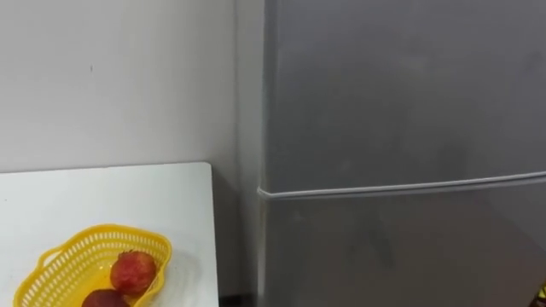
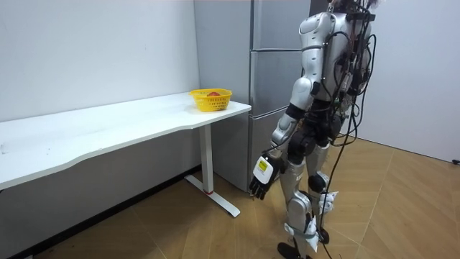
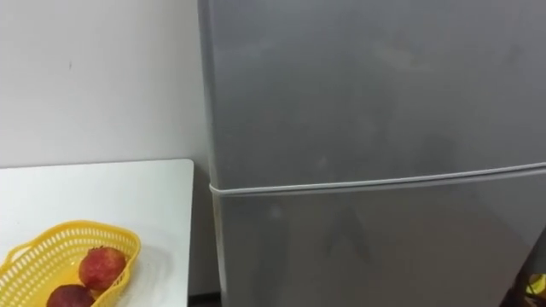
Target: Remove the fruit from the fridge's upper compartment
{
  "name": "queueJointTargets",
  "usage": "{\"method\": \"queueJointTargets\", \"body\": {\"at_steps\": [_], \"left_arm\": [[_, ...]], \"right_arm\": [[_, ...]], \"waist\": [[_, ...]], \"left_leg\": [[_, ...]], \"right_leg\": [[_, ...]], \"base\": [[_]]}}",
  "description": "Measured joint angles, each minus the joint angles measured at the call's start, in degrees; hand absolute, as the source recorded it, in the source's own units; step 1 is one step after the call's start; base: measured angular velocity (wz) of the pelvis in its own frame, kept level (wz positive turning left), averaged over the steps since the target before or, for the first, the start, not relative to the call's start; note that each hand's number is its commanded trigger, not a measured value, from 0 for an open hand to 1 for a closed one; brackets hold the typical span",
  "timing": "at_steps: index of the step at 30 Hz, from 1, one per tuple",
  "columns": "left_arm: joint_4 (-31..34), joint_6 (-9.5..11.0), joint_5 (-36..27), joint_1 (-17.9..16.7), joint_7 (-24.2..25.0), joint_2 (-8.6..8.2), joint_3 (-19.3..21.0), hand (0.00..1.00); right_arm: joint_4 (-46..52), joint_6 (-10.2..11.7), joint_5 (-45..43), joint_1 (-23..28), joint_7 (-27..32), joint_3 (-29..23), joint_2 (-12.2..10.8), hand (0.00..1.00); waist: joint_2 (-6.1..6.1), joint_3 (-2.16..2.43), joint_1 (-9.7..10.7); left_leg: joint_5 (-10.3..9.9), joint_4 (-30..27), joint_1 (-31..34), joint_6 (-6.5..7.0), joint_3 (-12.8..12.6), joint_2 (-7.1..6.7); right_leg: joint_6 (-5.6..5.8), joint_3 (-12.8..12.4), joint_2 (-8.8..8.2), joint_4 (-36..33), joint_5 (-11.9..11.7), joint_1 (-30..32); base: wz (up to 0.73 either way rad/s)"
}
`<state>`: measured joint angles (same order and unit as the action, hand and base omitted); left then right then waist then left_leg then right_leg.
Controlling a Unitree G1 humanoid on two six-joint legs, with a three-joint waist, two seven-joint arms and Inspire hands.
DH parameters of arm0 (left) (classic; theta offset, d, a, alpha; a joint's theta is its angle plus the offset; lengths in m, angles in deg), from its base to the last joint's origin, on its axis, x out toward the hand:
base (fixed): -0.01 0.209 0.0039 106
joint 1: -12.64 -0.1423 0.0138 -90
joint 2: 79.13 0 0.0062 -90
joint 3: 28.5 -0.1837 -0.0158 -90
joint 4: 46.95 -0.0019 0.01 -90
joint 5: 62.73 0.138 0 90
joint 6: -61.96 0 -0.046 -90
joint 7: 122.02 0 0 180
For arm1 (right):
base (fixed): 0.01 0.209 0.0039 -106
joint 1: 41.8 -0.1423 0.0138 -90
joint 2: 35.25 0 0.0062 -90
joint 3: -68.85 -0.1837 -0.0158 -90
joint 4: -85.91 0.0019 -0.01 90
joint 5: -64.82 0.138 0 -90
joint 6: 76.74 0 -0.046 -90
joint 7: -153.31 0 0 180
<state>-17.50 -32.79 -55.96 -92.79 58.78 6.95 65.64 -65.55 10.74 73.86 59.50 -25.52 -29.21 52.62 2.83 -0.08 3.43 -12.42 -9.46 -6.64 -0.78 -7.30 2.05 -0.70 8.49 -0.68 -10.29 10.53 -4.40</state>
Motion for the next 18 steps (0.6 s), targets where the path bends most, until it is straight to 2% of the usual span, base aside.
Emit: {"method": "queueJointTargets", "body": {"at_steps": [3, 7, 11, 13, 18], "left_arm": [[-1.14, -0.41, 0.23, -0.13, 0.51, -0.18, -0.11, 0.0], [-2.03, -2.37, 1.62, -0.28, 1.67, -0.73, -0.09, 0.0], [-2.09, -3.65, 4.24, -0.27, 3.31, -1.22, -0.11, 0.0], [-2.1, -4.84, 4.38, -0.39, 4.02, -1.53, -0.14, 0.0], [-2.1, -6.63, 7.48, -0.74, 4.94, -2.63, -1.02, 0.0]], "right_arm": [[-5.37, -0.2, 0.12, 0.11, -3.22, 0.18, -1.22, 0.0], [-6.67, -0.85, 0.39, -0.13, -6.65, 0.2, -2.87, 0.0], [-8.69, -1.35, -1.73, -0.93, -8.81, 0.56, -2.94, 0.0], [-9.88, -2.23, -5.36, -1.21, -9.58, 0.68, -2.94, 0.0], [-12.11, -4.25, -12.34, -2.1, -9.41, 2.38, -2.92, 0.0]], "waist": [[-0.23, -0.2, -0.38], [-0.36, -0.25, -0.73], [-0.85, -0.18, -0.6], [-1.45, 0.07, -0.69], [-2.07, -0.23, -0.8]], "left_leg": [[-0.01, -0.17, -0.52, 0.01, 0.59, -0.08], [-0.03, -0.15, -0.59, 0.03, 1.36, -0.15], [-0.04, -0.22, -0.21, 0.06, 2.14, -0.34], [-0.04, -0.42, -0.2, 0.06, 2.71, -0.4], [-0.03, -0.91, -0.77, 0.06, 2.83, -0.4]], "right_leg": [[0.1, 0.22, 0.0, 0.62, 0.07, -0.61], [0.09, 0.39, -0.02, 0.45, 0.23, -0.66], [0.11, 1.63, -0.25, 0.47, 0.21, -0.81], [0.11, 2.32, -0.35, 0.47, 0.21, -1.26], [0.05, 2.61, -0.44, 0.53, 0.3, -1.86]], "base": [[0.08], [0.04], [0.16], [0.14], [0.03]]}}
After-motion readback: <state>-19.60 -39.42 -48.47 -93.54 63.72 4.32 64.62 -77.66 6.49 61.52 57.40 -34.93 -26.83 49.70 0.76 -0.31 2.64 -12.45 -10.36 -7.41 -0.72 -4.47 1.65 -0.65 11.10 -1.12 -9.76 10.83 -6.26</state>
